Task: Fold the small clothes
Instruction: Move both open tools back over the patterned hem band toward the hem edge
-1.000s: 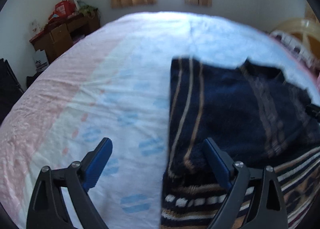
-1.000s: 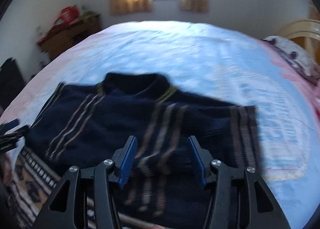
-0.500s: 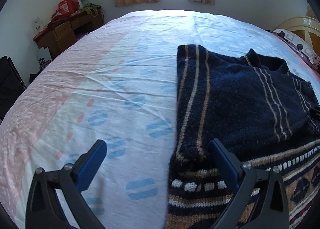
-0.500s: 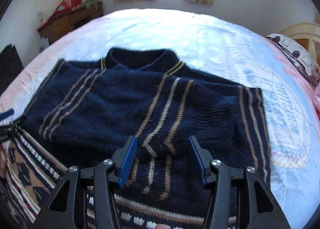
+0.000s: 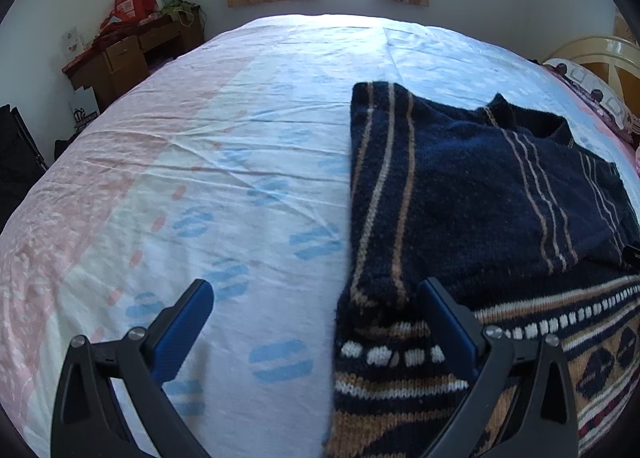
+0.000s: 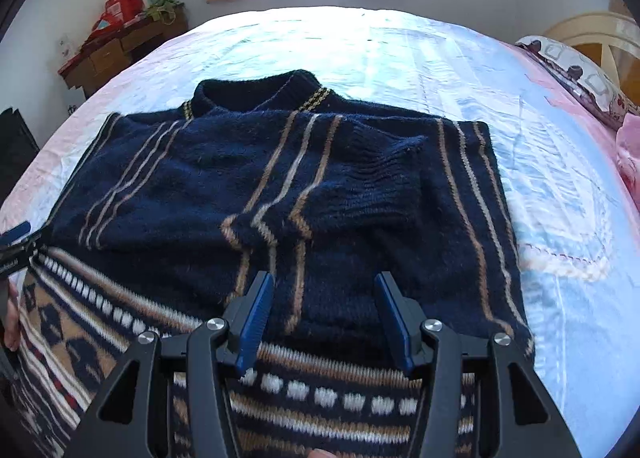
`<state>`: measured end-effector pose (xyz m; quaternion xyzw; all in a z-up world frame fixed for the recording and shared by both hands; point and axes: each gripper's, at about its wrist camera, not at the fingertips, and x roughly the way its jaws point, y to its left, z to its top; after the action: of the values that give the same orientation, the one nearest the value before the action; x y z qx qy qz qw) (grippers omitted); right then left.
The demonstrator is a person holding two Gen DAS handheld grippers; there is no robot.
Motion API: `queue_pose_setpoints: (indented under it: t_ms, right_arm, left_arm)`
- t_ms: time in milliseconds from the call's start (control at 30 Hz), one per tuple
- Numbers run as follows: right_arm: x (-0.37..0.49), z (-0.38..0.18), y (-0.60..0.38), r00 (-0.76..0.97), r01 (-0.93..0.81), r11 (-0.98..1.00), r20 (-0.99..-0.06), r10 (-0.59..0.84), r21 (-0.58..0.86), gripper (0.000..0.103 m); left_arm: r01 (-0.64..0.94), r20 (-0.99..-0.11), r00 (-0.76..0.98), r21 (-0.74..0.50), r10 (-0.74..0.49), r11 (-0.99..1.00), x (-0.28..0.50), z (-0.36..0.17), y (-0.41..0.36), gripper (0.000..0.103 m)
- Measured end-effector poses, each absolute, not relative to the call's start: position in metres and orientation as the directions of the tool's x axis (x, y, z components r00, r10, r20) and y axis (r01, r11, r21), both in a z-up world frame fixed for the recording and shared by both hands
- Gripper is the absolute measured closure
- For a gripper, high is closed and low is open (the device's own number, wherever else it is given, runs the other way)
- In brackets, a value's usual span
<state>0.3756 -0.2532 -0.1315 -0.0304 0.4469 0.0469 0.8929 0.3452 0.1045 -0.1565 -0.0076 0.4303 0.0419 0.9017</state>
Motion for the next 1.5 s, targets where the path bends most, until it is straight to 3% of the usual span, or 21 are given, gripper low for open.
queue_pose_setpoints:
  t_ms: [167,367,1167,1500]
  right_arm:
    - [0.360,-0.127,-0.264,0.605,-0.087,0.996,-0.795,0.049,-0.005,0.049]
    - [0.319,-0.124,-0.265,0.610,-0.125,0.992,-0.790,0.055,-0.028,0.049]
    - [0.218,-0.119,-0.258,0.654,-0.132,0.989,-0.756,0.031,-0.073,0.049]
    - [0.175,-0.119,-0.256,0.653,-0.137,0.987,-0.757,0.027,-0.083,0.049]
  left_arm:
    - [-0.088,-0.797,0.595,0.060,0.100,0.994,0.331,-0.157,0.103,0.000]
    - [-0.076,-0.775,0.628,0.023,0.065,0.997,0.303,-0.144,0.107,0.000]
    - [0.053,-0.721,0.693,0.061,0.007,0.997,0.210,-0.117,0.082,0.000]
    - [0.088,-0.737,0.676,0.073,-0.006,0.993,0.172,-0.125,0.078,0.000]
